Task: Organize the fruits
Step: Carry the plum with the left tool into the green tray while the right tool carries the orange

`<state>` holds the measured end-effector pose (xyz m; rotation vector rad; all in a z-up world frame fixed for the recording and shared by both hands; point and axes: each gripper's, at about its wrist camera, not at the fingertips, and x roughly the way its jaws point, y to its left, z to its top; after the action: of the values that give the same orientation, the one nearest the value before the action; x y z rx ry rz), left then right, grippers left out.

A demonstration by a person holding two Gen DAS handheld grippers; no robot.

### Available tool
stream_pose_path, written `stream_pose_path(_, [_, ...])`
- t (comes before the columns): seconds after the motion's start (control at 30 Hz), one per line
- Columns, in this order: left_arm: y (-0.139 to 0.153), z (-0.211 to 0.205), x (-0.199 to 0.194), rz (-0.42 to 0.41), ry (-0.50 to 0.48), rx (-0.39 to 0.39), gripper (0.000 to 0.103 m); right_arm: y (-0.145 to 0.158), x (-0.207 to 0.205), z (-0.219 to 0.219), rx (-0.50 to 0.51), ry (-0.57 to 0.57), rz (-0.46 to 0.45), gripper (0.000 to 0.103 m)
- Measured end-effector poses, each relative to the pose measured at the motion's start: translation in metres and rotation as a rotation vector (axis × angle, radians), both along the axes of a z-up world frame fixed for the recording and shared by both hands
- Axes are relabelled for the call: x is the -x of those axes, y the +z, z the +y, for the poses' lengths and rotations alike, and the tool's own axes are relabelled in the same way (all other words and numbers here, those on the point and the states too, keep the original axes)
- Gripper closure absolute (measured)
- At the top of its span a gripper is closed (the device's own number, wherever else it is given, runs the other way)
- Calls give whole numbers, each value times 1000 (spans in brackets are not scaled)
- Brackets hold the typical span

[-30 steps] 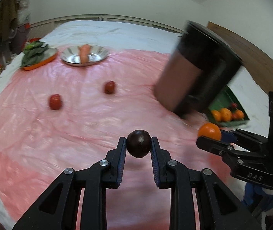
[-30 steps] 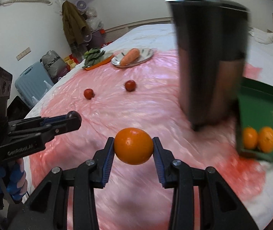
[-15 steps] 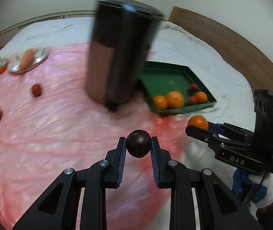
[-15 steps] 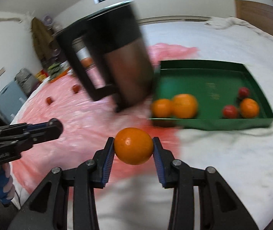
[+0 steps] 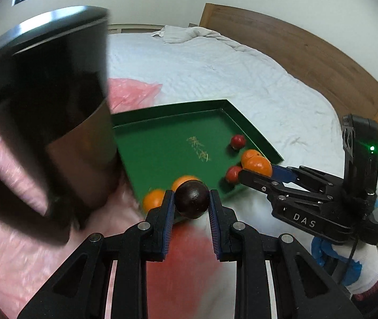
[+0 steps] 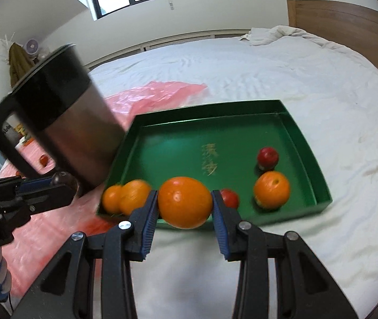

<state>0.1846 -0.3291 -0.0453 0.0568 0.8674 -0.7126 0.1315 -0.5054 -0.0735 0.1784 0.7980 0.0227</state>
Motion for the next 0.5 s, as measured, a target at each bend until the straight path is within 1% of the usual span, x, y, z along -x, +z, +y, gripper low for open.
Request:
stream_pose_path(0.13, [-12, -24, -17, -9, -3, -35, 82, -8, -21, -14, 1, -10, 6, 67])
stream_pose_path(0.27, [-25, -44, -29, -58, 17, -90, 82, -16, -36, -21, -2, -20, 9, 67])
stream_pose_path(0.4, [-46, -61, -39, -90, 41, -145, 82, -30, -50, -26, -8, -28, 17, 67])
stream_pose_path(0.5, [-59, -67, -47, -91, 58, -166, 82, -40, -57, -26, 5, -26, 26, 67])
